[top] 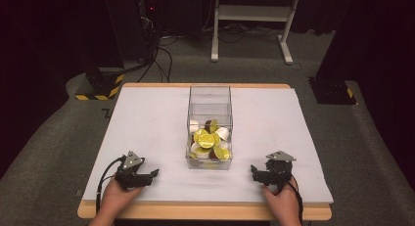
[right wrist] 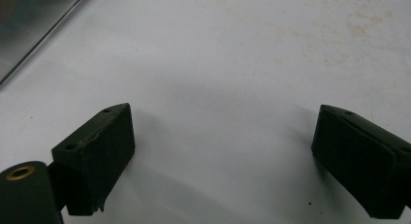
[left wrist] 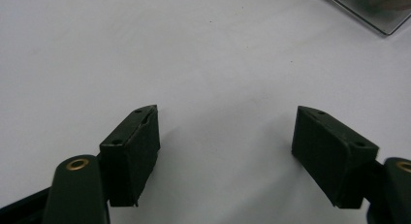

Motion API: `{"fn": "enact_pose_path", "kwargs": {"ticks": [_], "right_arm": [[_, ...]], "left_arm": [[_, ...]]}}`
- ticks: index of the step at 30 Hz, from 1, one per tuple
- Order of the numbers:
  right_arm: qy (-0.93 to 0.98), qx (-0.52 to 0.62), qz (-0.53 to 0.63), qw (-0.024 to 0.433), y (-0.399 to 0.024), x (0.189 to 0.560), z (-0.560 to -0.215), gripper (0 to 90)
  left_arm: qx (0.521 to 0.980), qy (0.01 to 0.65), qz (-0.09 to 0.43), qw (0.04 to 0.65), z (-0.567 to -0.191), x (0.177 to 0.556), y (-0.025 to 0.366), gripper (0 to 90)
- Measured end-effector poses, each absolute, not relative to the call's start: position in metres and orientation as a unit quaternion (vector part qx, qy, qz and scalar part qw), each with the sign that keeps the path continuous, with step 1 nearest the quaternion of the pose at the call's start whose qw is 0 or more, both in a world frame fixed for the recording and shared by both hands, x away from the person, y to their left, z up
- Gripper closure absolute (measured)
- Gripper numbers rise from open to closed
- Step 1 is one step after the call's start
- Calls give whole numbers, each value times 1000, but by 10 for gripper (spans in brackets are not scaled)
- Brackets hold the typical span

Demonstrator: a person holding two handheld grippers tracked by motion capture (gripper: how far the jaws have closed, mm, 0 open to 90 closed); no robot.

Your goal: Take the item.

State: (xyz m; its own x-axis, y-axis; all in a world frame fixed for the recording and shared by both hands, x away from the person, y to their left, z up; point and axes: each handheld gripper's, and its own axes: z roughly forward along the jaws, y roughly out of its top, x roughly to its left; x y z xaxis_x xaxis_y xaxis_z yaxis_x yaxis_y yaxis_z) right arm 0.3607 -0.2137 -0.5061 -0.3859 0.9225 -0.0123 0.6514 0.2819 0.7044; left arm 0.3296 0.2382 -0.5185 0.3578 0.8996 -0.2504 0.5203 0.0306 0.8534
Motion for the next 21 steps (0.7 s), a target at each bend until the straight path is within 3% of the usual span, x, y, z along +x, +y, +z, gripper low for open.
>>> {"fn": "enact_pose_path", "kwargs": {"ticks": [21], "right_arm": [[770,511,314,215,-214,361,-506,81]], "left_arm": [[665,535,198,482,-518,330,237,255]]}}
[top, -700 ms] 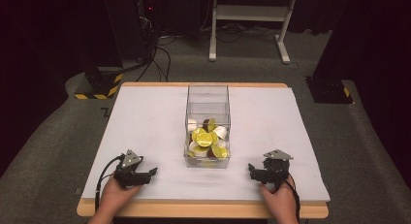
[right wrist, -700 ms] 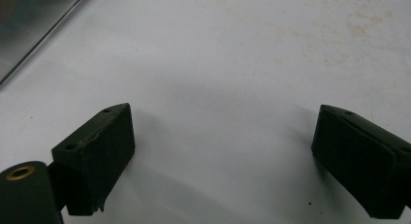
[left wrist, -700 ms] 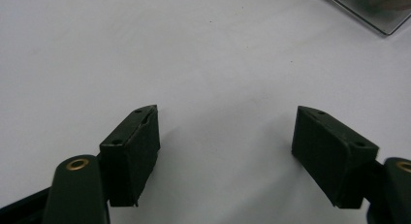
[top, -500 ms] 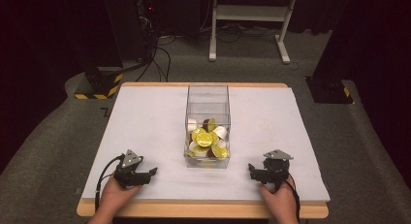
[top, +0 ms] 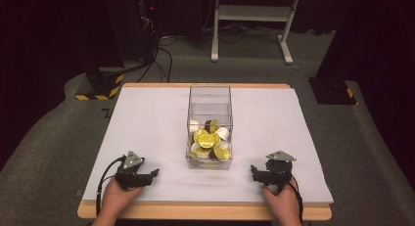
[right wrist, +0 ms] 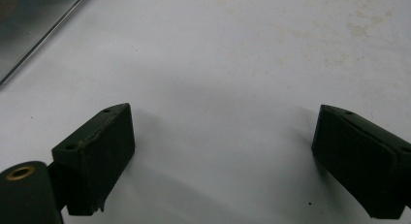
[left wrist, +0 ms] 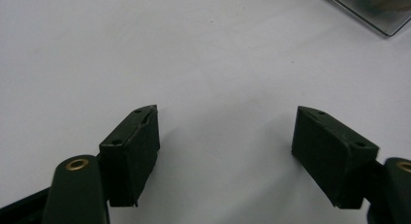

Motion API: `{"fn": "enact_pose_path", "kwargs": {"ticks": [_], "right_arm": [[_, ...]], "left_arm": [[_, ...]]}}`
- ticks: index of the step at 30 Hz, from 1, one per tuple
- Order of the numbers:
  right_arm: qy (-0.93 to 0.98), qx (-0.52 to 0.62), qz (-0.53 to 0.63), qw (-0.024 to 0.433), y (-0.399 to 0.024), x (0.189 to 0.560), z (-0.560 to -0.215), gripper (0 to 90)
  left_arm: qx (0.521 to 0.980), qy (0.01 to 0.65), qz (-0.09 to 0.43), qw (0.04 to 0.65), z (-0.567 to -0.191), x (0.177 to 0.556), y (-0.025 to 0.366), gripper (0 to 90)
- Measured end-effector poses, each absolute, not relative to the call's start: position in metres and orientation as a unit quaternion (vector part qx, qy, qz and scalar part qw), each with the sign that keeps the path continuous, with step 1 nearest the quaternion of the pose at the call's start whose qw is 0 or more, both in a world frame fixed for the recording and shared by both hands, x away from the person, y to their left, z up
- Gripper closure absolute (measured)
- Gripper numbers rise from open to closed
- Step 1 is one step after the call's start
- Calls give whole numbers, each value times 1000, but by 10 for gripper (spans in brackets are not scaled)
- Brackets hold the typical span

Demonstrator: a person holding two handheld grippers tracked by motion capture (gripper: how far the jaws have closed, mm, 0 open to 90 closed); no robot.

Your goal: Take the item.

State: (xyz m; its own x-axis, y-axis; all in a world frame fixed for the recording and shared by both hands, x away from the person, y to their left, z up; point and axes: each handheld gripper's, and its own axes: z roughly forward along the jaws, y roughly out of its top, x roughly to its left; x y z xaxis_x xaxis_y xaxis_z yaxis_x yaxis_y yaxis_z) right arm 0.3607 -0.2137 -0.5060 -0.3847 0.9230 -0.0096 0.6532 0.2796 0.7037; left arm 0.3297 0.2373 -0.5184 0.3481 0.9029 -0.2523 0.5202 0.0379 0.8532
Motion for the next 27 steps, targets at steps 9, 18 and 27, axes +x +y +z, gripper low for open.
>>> {"fn": "enact_pose_path", "kwargs": {"ticks": [9,18,27], "right_arm": [[770,512,314,214,-214,361,-506,81],[771,512,314,214,-214,361,-506,81],[771,512,315,213,-214,361,-506,82]], "left_arm": [[669,534,200,477,-518,329,237,253],[672,526,200,482,-516,328,236,229],[665,522,196,497,-513,325,234,230]]}}
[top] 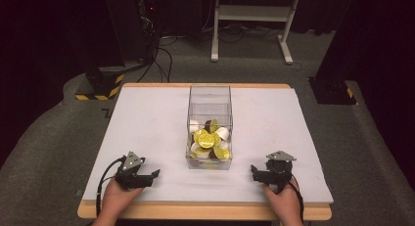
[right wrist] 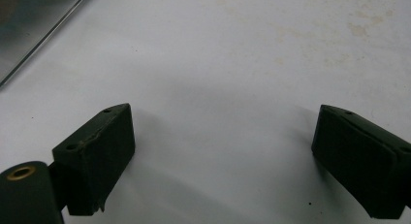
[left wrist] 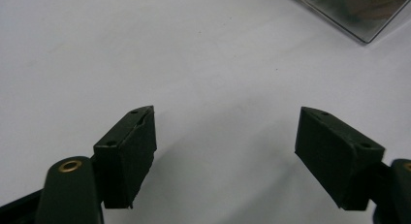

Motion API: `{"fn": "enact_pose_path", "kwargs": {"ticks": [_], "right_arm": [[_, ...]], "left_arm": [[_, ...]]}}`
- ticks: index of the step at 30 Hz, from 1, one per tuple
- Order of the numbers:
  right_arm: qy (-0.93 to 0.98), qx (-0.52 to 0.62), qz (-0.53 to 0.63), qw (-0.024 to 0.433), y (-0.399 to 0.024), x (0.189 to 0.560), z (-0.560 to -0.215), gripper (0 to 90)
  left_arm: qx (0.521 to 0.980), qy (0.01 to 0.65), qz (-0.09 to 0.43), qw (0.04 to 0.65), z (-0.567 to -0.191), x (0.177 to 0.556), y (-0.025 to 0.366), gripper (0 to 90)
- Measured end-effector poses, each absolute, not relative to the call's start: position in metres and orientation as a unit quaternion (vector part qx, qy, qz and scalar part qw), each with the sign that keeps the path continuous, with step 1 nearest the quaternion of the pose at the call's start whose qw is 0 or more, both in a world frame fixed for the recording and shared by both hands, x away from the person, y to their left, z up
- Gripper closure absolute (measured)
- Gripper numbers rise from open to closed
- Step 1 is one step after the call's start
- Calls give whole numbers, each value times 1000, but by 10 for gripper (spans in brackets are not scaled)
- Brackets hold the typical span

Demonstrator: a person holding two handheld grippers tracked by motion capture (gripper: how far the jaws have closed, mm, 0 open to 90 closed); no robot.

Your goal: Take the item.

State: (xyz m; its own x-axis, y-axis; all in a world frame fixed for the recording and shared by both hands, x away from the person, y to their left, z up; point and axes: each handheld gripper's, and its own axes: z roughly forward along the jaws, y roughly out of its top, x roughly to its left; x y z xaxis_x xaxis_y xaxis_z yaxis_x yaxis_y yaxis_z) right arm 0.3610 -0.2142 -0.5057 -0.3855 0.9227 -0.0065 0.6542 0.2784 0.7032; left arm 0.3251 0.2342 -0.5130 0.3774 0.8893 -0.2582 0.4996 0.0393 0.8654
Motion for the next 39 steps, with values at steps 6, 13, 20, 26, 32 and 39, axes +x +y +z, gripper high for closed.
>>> {"fn": "enact_pose_path", "kwargs": {"ticks": [6,13,20,26,32,39], "right_arm": [[771,512,313,214,-214,361,-506,81],[771,512,313,214,-213,361,-506,80],[771,511,313,214,-214,361,-506,81],[771,511,314,215,-214,361,-506,81],[771,511,314,215,-214,361,-506,81],[771,511,314,215,-214,361,-506,81]], "left_arm": [[666,517,191,503,-509,324,233,220],[669,509,187,509,-505,323,230,226],[657,512,171,527,-501,323,226,227],[666,499,171,528,-497,322,222,231],[671,489,173,530,-491,324,216,236],[661,485,158,551,-482,325,209,244]]}}
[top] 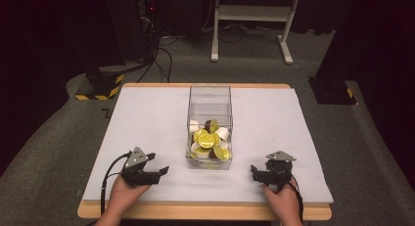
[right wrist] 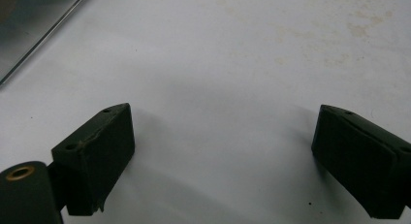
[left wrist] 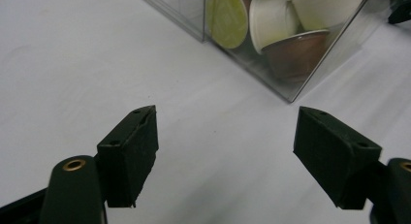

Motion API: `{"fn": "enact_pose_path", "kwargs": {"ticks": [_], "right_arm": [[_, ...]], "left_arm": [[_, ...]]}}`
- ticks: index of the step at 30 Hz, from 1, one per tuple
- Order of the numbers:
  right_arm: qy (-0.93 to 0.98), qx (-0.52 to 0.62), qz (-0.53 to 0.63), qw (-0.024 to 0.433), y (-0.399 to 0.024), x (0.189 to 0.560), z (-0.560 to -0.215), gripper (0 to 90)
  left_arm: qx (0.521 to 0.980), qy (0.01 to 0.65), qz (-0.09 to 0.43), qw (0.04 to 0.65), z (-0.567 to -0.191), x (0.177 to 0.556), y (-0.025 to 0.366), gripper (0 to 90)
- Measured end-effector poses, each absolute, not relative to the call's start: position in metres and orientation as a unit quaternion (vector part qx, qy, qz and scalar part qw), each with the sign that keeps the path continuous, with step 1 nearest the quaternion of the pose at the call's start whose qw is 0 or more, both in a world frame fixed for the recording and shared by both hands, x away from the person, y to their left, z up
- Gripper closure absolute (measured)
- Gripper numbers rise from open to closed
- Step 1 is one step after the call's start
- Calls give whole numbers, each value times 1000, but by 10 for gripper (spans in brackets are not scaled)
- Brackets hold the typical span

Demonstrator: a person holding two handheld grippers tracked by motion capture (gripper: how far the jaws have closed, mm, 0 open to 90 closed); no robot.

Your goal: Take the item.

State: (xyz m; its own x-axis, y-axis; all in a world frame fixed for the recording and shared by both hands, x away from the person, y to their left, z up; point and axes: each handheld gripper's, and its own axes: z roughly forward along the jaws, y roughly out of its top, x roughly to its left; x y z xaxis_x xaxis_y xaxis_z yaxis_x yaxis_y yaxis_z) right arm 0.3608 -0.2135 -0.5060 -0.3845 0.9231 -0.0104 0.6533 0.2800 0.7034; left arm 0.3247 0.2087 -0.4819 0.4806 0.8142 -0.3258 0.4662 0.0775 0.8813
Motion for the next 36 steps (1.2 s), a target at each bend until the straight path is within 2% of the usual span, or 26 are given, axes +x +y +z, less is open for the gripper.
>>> {"fn": "enact_pose_path", "kwargs": {"ticks": [36], "right_arm": [[771,511,314,215,-214,361,-506,81]], "left_arm": [[667,437,124,590,-446,331,156,238]]}}
